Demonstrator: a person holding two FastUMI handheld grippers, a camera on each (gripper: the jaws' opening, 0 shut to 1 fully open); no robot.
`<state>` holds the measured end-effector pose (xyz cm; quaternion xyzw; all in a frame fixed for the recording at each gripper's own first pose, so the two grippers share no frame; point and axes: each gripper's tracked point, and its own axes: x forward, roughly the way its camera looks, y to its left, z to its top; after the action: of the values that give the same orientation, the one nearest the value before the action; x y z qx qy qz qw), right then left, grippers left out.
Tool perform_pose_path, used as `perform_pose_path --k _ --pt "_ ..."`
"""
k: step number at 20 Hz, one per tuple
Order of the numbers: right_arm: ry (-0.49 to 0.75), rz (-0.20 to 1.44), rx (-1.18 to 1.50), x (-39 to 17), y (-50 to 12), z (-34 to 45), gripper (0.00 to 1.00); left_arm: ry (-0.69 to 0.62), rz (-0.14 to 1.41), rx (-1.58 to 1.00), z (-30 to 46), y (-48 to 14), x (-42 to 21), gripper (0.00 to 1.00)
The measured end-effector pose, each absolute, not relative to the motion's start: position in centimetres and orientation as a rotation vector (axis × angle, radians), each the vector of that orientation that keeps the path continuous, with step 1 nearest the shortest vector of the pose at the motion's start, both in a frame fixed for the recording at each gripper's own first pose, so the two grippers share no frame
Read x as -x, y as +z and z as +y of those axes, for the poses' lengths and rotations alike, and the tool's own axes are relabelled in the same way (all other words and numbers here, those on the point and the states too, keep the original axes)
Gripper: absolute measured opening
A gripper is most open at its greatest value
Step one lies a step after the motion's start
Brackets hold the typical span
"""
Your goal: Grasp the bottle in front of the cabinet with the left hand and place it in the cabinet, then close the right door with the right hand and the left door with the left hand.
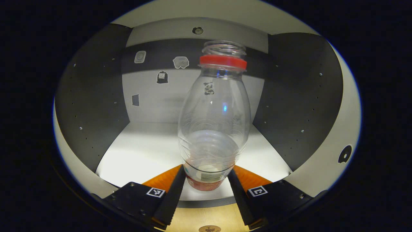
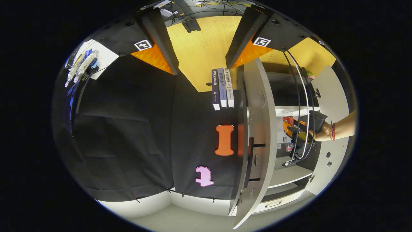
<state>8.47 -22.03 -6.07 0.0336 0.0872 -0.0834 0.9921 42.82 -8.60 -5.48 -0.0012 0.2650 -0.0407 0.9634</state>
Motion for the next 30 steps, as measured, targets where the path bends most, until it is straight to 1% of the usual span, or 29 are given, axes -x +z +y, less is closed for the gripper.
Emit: perform_pose_path --k 3,8,10,16,19,25,30 --pt "-0.16 0.181 -0.074 -8.5 -6.2 -22.0 0.98 -0.071 0.534 0.007 -8.2 -5.3 -42.5 0.81" --pt "-0.143 0.183 -0.071 -8.6 -6.3 -21.4 0.98 -0.056 0.524 0.02 -7.6 -4.9 -41.8 0.94" --pt "-0.143 0.182 -0.069 -8.5 -6.2 -21.4 0.98 -0.05 0.504 0.033 -7.6 -4.5 -41.6 0.95" --pt "-0.135 0.175 -0.062 -8.5 -5.9 -21.3 0.98 -0.055 0.449 0.028 -8.2 -2.8 -39.6 0.95" --pt "-0.141 0.159 -0.071 -8.6 -5.2 -21.9 0.98 -0.062 0.43 0.055 -8.6 -2.1 -37.4 0.95" --pt "-0.135 0.134 -0.047 -8.9 -4.1 -22.5 0.98 -0.042 0.334 0.059 -7.4 1.0 -30.9 0.95" --pt "-0.089 0.099 -0.018 -10.2 -2.4 -22.0 0.98 -0.007 0.226 0.049 -6.1 4.7 -24.2 0.95"
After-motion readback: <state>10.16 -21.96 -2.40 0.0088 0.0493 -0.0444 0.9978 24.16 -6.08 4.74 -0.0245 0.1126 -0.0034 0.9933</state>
